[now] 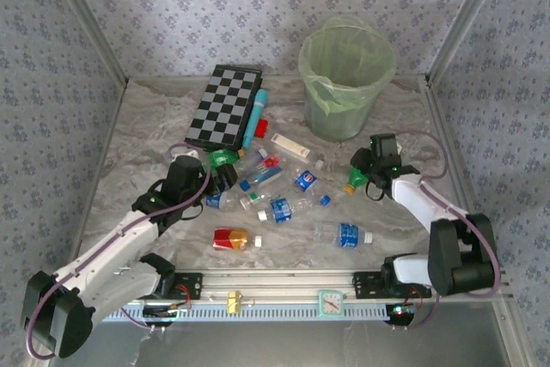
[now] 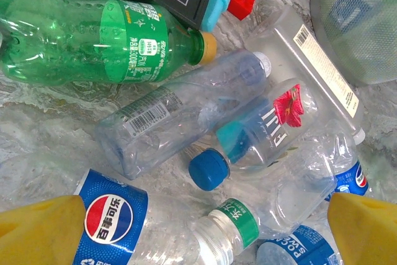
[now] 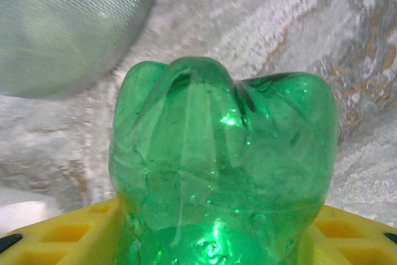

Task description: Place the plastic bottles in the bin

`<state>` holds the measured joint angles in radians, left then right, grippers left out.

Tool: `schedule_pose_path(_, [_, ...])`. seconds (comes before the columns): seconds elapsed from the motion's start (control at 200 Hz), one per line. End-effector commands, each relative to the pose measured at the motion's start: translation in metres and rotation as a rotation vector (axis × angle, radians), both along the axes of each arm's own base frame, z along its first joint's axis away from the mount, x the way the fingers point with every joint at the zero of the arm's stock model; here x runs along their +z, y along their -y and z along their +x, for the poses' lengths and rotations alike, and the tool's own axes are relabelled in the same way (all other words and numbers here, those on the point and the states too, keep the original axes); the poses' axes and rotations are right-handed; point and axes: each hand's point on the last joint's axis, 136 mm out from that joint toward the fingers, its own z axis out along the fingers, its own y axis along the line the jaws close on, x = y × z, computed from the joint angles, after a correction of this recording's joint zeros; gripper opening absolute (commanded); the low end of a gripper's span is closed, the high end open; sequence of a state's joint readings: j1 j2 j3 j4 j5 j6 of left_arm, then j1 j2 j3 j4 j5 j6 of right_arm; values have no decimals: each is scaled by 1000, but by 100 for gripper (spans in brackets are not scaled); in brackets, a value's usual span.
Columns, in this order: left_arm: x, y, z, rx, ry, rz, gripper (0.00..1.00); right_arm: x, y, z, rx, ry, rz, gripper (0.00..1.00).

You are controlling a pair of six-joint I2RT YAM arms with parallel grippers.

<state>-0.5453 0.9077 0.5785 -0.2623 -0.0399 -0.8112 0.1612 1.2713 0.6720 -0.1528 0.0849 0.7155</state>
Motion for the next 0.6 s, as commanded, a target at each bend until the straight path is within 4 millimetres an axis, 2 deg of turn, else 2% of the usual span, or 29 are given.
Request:
schedule_pose_path(0.0, [3,-5,0,0,28,13,100,21,-6,-9,54,48,2,54])
schedule_pose_path(0.21, [11,-7,3,0,55,-12,100,79,-25,-16,179,173,38,53])
schedule_pose_path(0.455, [20,-6,8,-12,75,-23,100,171,-41,-16,294,350,48,52])
schedule_pose_path(0.595, [22,-7,12,-14,85,-14,100,221,-46,-4,338,433,27,52])
